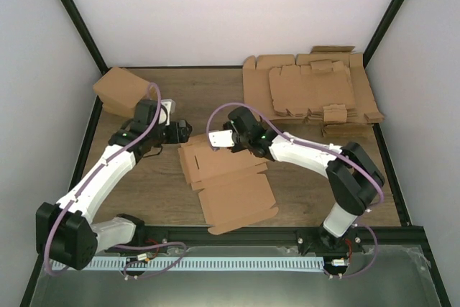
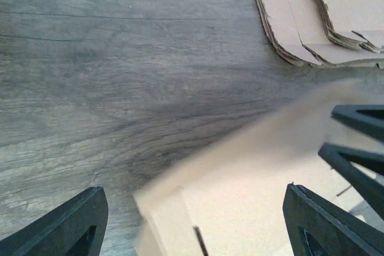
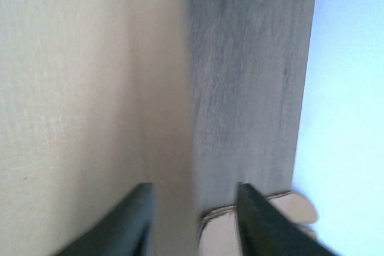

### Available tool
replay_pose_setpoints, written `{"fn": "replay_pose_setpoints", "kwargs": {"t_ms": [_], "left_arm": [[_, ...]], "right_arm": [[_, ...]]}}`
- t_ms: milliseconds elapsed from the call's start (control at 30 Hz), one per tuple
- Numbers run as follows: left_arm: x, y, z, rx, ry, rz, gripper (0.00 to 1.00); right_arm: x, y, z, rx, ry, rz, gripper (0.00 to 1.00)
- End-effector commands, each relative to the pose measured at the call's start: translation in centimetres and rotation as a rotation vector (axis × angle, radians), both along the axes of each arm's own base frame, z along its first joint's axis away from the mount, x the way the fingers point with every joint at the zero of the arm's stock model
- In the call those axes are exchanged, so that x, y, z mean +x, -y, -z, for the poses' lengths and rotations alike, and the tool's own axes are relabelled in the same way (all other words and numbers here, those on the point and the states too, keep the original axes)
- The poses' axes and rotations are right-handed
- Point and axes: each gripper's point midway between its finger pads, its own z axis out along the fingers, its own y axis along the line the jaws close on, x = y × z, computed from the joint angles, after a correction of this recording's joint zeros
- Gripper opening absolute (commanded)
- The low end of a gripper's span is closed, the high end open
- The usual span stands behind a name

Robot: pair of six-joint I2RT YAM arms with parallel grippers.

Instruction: Fold the paper box

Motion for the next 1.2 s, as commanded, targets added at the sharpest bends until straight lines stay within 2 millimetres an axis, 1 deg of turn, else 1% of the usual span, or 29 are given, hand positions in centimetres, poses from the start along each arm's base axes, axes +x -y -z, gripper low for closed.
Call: {"fn": "replay_pose_setpoints", "kwargs": {"t_ms": [0,33,67,133,233,267,300,333,367,400,500,567,633,700,733,800,833,867,900,933,967,1067,1167], "left_arm": [[0.7,1.2,-0.6,-0.016,0.011,0.07,0.83],[0.9,1.6,-0.6,-0.022,0.012,0.088,0.83],[1.2,1.9,-0.5,-0.024,0.009,0.103,0.83],[2.0,2.4,-0.3,-0.025,0.007,0.122,0.83],[3.3,3.5,0.3,-0.039,-0.006,0.155,0.83],[3.6,3.9,0.6,-0.046,-0.013,0.166,0.83],[3.9,4.3,0.9,-0.054,-0.023,0.179,0.83],[4.1,4.7,1.1,-0.058,-0.029,0.194,0.83],[4.3,5.1,1.4,-0.063,-0.036,0.206,0.83],[4.3,5.6,1.9,-0.065,-0.045,0.221,0.83],[4.5,6.9,3.0,-0.053,-0.039,0.273,0.83],[4.8,7.3,4.0,-0.031,-0.043,0.271,0.86],[5.0,7.8,4.4,-0.016,-0.016,0.272,0.89],[4.8,8.5,4.4,-0.013,0.037,0.289,0.95],[4.7,8.7,4.4,-0.008,0.06,0.295,0.96],[4.5,9.1,4.3,-0.001,0.094,0.309,0.97],[4.4,9.2,4.3,0.004,0.103,0.318,0.97],[4.4,9.3,4.2,0.011,0.117,0.322,0.97],[4.4,9.3,4.2,0.019,0.128,0.322,0.98],[4.3,9.4,4.3,0.027,0.138,0.33,0.97],[4.3,9.4,4.6,0.039,0.145,0.344,0.97],[4.2,9.5,5.8,0.062,0.127,0.366,0.95],[4.4,9.4,6.9,0.077,0.098,0.355,0.95]], "right_arm": [[-2.1,-1.1,-5.0,0.216,-0.117,-0.03,0.67],[-2.7,-1.1,-5.9,0.263,-0.161,-0.033,0.85],[-2.8,-1.0,-6.8,0.318,-0.197,-0.017,0.88],[-3.0,-0.8,-8.9,0.446,-0.267,0.035,0.86],[-2.7,-0.1,-11.9,0.676,-0.389,0.187,0.84],[-3.1,-0.1,-12.5,0.745,-0.458,0.231,0.84],[-3.9,-0.2,-12.9,0.8,-0.541,0.254,0.84],[-4.4,-0.2,-12.9,0.847,-0.625,0.303,0.86],[-4.9,0.0,-12.5,0.886,-0.711,0.369,0.91],[-5.4,0.4,-11.5,0.909,-0.807,0.459,0.94],[-6.6,2.3,-8.0,0.93,-0.992,0.707,0.97],[-8.2,3.5,-5.9,0.935,-1.12,0.814,0.95],[-10.0,4.7,-4.7,0.963,-1.223,0.882,0.93],[-11.6,5.7,-4.2,1.013,-1.294,0.926,0.89],[-12.6,6.4,-3.2,1.032,-1.319,0.962,0.86],[-14.1,7.3,-2.9,1.116,-1.377,0.958,0.87],[-14.9,7.4,-2.8,1.157,-1.413,0.929,0.83],[-15.6,7.4,-3.0,1.196,-1.452,0.898,0.73],[-16.0,7.7,-2.7,1.224,-1.483,0.901,0.61],[-16.3,7.9,-2.0,1.231,-1.511,0.937,0.48],[-16.7,8.0,-1.1,1.224,-1.541,0.967,0.39],[-17.7,8.1,0.6,1.167,-1.582,0.996,0.24],[-18.2,8.2,1.4,1.133,-1.592,1.003,0.08]]}}
